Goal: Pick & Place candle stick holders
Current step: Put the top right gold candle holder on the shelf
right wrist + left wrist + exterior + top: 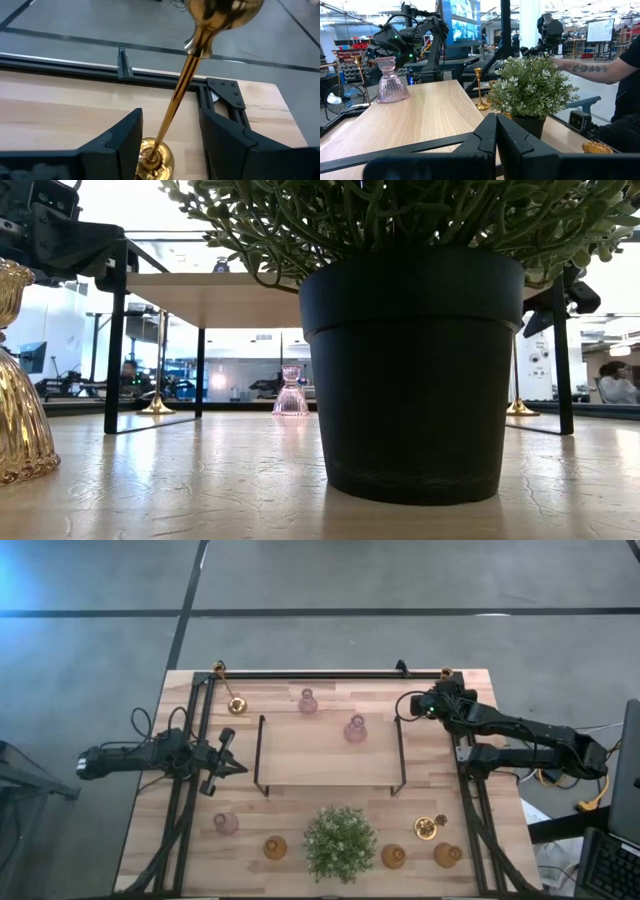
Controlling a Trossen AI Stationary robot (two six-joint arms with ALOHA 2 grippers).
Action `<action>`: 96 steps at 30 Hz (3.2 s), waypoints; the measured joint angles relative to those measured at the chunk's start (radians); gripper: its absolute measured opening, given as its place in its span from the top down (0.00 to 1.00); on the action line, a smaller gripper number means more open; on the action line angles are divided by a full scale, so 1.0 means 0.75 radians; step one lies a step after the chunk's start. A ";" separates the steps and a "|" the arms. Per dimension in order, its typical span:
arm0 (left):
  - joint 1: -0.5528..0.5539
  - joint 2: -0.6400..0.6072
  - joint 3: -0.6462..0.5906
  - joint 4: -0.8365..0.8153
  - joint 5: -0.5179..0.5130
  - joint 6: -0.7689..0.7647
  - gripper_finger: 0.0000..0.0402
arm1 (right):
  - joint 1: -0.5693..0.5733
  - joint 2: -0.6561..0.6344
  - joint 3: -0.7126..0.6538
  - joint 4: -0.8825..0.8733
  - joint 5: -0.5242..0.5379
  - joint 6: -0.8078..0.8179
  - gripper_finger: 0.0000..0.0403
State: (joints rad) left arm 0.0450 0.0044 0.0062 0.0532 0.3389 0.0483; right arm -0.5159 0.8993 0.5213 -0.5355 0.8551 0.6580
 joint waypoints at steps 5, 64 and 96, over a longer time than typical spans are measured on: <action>0.000 0.000 0.000 0.000 0.000 0.000 0.97 | -0.001 0.000 -0.001 0.003 0.000 -0.010 0.54; 0.000 0.000 0.000 0.000 0.000 0.000 0.97 | -0.063 -0.068 0.112 0.080 -0.150 -0.345 0.98; 0.000 0.000 0.000 0.000 0.000 0.000 0.97 | -0.059 -0.168 1.036 -0.405 -1.103 -0.940 0.98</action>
State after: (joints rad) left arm 0.0449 0.0044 0.0059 0.0528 0.3389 0.0484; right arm -0.5603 0.7731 1.2985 -0.8391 0.0278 -0.0468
